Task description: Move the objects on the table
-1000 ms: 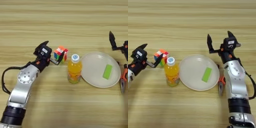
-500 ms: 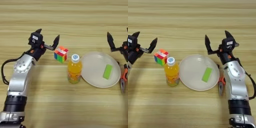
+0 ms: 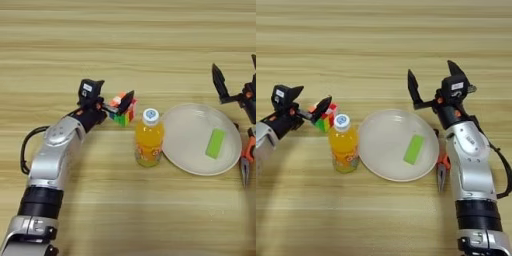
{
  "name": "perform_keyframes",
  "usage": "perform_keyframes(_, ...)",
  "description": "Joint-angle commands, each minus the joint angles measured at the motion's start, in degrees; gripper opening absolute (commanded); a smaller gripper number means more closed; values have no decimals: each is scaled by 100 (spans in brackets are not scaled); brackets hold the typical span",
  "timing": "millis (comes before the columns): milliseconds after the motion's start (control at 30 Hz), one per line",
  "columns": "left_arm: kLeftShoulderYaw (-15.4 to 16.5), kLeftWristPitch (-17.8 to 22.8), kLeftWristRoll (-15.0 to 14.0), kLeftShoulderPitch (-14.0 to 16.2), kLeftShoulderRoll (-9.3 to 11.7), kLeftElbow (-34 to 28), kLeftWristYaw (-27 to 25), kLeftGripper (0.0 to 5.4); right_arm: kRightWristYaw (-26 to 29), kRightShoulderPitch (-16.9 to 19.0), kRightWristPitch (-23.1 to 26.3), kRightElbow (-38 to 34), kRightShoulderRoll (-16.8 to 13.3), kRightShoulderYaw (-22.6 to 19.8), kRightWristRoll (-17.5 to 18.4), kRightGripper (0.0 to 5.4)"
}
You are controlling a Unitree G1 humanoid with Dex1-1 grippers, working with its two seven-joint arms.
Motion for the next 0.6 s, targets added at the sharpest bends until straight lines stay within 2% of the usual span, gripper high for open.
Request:
perform_keyframes(33,-128,145,96,-33,54,179,-66,537,9,37,22,-138,6,26,15,540)
perform_keyframes(333,-332,134,342,-89,71,673,-33,537,1,48,40,-171,0,15,31,540)
perform_keyframes(600,-351,53,509,-87,77,888,-12,537,-7,49,46,-183,9,17,31,540)
